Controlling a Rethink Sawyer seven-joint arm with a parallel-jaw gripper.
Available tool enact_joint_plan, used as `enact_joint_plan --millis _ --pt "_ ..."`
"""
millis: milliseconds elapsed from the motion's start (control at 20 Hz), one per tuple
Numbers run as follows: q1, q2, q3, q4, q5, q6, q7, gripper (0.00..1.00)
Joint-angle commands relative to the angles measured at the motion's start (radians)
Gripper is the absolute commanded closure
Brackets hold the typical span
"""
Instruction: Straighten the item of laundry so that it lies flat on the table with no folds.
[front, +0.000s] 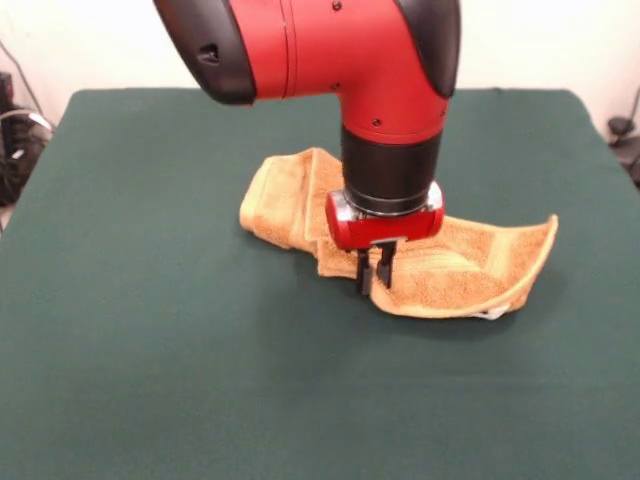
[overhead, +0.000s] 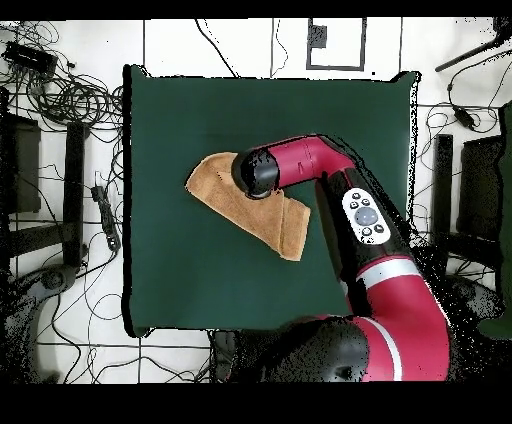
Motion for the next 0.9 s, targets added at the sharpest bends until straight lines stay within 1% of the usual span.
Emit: enact_joint_plan --millis 50,100,150,200,250,300,400,450,550,650,900 --pt "-0.012 0.029 0.108 -0.062 0.003 0.175 -0.448 1.0" --pt "0.0 0.026 0.087 -0.062 -0.009 0.14 -0.384 1.0" --pt "0.007 0.022 0.052 -0.069 0.055 0.161 -0.208 1.0" --pt "0.023 -0.084 -0.013 0.043 0.079 0.128 -0.018 1.0" --pt "0.034 -0.135 -0.038 0.11 0.09 0.102 0.064 1.0" --pt "0.045 -0.164 -0.057 0.165 0.113 0.075 0.146 1.0" --pt "0.095 -0.186 -0.122 0.227 0.147 0.013 0.332 1.0" --pt "0.119 -0.172 -0.153 0.251 0.174 -0.027 0.436 1.0" --pt "0.175 -0.144 -0.228 0.272 0.194 -0.107 0.59 1.0" --pt "0.2 -0.125 -0.258 0.29 0.239 -0.153 0.632 1.0" --pt "0.245 -0.121 -0.321 0.312 0.302 -0.19 0.667 1.0"
